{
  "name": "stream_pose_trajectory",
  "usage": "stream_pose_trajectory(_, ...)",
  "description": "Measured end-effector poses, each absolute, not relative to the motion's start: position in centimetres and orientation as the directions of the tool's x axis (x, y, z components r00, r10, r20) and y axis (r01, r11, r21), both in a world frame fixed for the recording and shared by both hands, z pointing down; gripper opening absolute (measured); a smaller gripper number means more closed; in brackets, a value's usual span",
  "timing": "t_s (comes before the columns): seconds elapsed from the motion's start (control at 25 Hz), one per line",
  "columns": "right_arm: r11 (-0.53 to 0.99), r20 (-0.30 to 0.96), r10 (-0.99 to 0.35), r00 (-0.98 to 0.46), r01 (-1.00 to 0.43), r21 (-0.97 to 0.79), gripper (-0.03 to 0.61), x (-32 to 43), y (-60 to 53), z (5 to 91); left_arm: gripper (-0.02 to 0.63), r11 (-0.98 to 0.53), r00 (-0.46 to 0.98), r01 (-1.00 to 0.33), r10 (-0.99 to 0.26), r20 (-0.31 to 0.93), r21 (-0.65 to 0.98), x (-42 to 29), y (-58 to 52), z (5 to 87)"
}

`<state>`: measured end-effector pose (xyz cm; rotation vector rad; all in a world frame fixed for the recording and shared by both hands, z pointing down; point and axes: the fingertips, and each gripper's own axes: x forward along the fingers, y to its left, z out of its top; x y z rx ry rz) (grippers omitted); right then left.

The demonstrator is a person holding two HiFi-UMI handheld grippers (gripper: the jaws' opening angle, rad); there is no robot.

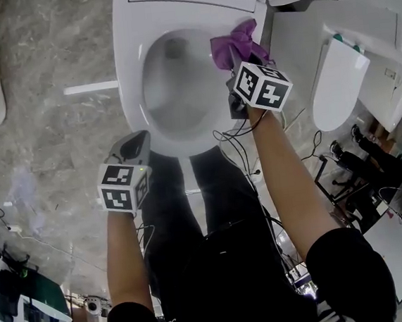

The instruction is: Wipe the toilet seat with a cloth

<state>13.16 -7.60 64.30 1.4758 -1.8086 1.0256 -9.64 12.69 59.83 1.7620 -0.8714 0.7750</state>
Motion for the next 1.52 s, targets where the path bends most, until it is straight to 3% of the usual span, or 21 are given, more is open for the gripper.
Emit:
stream_pose_trajectory(0.4, 0.340, 0.836, -0.510, -0.202, -0.940, -0.019, 0.081, 10.9, -9.1, 64.7, 0.003, -0.247, 0.528, -0.843, -0.211, 0.822, 0.478, -10.0, 12.6, 60.2)
stream_pose_trajectory(0.6, 0.383, 0.820, -0.527, -0.223, -0.924, -0.005, 0.081, 8.3, -11.2, 64.7, 0.003, -0.242, 0.530, -0.843, -0.212, 0.821, 0.481, -9.8, 12.8, 59.9)
stream_pose_trajectory(0.88, 0.596, 0.778, -0.553, -0.298, -0.794, 0.119, 0.081, 2.1, -13.0, 64.4, 0.003, -0.220, 0.534, -0.843, -0.242, 0.810, 0.490, -9.9, 11.9, 59.0)
stream_pose_trajectory(1.08, 0.660, 0.773, -0.506, -0.384, -0.749, 0.060, 0.081, -2.3, -12.5, 64.3, 0.003, -0.224, 0.521, -0.851, -0.247, 0.817, 0.475, -10.0, 11.7, 58.4)
stream_pose_trajectory(1.36, 0.661, 0.750, -0.365, -0.552, -0.721, -0.209, 0.081, -6.3, -10.0, 64.5, 0.003, -0.173, 0.511, -0.859, -0.321, 0.797, 0.481, -9.9, 10.3, 57.5)
stream_pose_trajectory(1.52, 0.571, 0.712, -0.419, -0.564, -0.773, -0.277, 0.081, -5.0, -8.8, 62.6, 0.003, -0.156, 0.478, -0.876, -0.394, 0.785, 0.456, -10.4, 8.8, 55.6)
